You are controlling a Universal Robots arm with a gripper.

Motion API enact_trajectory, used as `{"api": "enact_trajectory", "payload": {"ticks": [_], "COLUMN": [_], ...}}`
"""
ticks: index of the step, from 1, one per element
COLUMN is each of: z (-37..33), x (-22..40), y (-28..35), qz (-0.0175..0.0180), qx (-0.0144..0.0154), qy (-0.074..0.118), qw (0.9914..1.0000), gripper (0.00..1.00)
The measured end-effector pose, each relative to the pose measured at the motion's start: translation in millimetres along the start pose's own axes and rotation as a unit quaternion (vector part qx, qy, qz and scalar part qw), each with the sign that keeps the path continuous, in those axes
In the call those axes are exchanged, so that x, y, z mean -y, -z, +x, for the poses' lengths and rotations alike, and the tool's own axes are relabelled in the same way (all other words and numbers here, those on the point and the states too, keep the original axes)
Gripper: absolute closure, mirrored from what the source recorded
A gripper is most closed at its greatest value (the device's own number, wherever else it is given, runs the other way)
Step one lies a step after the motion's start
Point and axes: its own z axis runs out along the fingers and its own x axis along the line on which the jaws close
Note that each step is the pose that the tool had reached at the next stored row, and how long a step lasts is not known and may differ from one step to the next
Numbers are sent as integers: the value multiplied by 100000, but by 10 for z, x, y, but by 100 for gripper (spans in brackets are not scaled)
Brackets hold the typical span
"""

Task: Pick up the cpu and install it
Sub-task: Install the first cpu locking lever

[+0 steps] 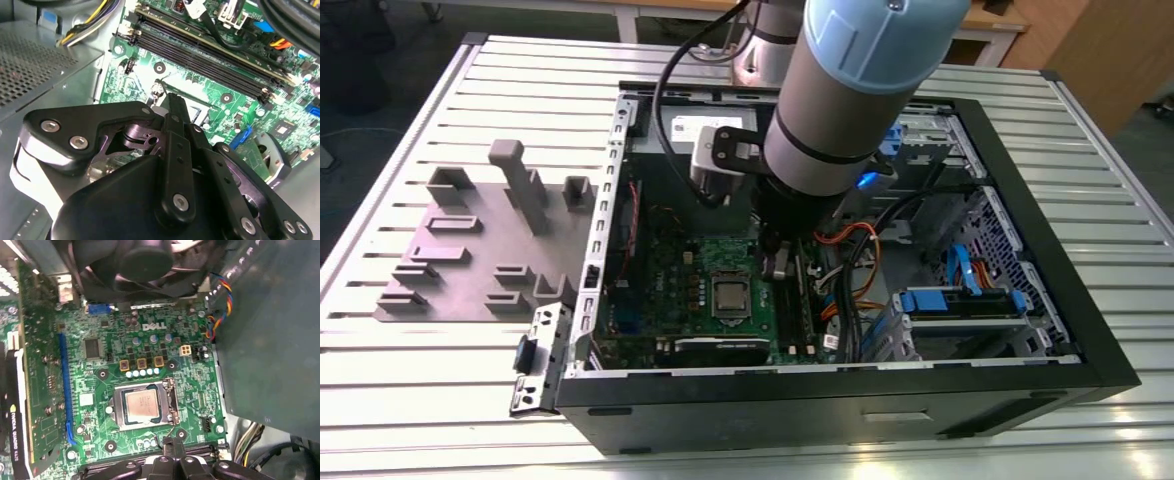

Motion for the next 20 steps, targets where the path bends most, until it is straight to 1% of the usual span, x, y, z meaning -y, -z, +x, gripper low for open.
{"api": "enact_trajectory", "payload": {"ticks": [3,7,14,17,19,20], "z": [-1,-2,-2,2,21,64], "x": [19,21,22,23,26,23], "y": [-4,-4,-6,-23,-29,-36], "qz": [-86,-131,-135,-161,-180,-241], "qx": [-79,-109,-117,-136,-156,-216], "qy": [677,1039,1087,1302,1510,2081], "qw": [99998,99994,99994,99991,99988,99978], "gripper": [89,89,89,89,89,89]}}
